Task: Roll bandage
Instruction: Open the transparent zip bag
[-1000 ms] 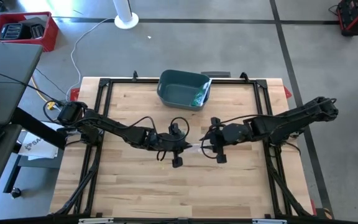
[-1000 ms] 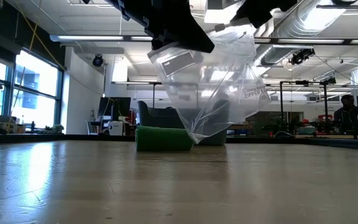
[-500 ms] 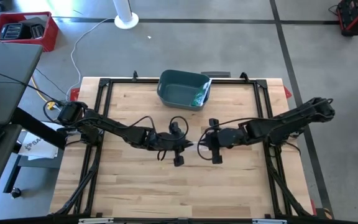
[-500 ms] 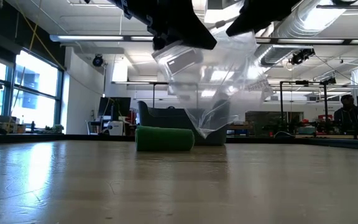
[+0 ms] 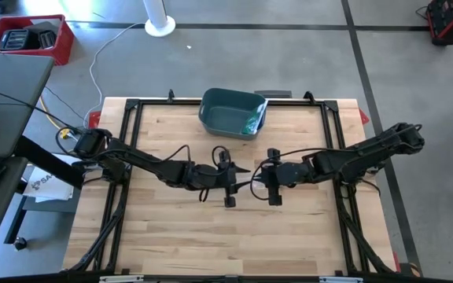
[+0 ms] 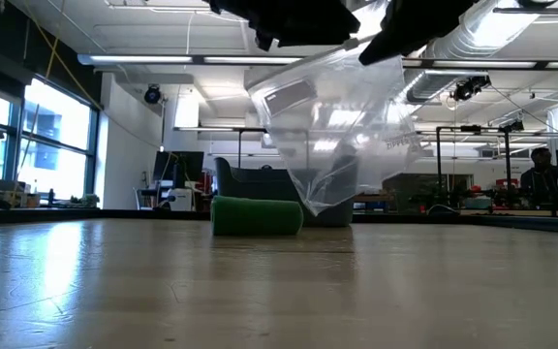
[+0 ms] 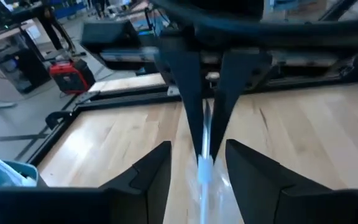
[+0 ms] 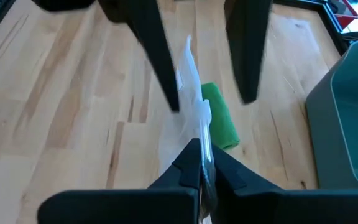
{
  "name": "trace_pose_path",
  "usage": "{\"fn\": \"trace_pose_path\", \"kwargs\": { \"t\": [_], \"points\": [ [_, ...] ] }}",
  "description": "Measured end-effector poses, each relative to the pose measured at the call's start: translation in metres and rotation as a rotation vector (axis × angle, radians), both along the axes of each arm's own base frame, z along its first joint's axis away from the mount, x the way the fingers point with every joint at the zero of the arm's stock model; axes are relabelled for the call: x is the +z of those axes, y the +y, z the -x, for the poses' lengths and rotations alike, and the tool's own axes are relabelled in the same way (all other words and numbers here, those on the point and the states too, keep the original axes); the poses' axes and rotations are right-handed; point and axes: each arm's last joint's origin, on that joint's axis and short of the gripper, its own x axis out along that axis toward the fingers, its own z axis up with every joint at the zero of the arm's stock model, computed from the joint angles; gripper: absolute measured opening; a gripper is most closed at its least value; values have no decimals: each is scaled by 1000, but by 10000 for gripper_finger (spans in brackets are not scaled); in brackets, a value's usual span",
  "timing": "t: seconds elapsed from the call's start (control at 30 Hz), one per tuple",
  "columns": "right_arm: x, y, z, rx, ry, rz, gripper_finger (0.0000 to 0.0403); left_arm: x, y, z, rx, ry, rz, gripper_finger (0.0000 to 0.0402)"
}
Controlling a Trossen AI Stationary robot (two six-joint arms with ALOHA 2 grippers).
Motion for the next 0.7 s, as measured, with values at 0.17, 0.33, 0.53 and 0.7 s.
{"fn": "trace_pose_path", "kwargs": {
  "t": [0.17, 0.33, 0.53, 0.7],
  "points": [
    [1, 0, 0, 0, -12, -4, 0, -10, -1, -5, 5, 13, -20, 138],
    [7, -1, 2, 0, -42, -13, 0, -10, -3, -6, 15, -1, -39, 94],
    [9, -1, 4, 0, -50, -18, 0, -11, -8, -4, 18, 11, -47, 18],
    [9, -1, 4, 2, -44, -18, 0, -14, -13, 0, 93, 39, -63, 19]
  ]
}}
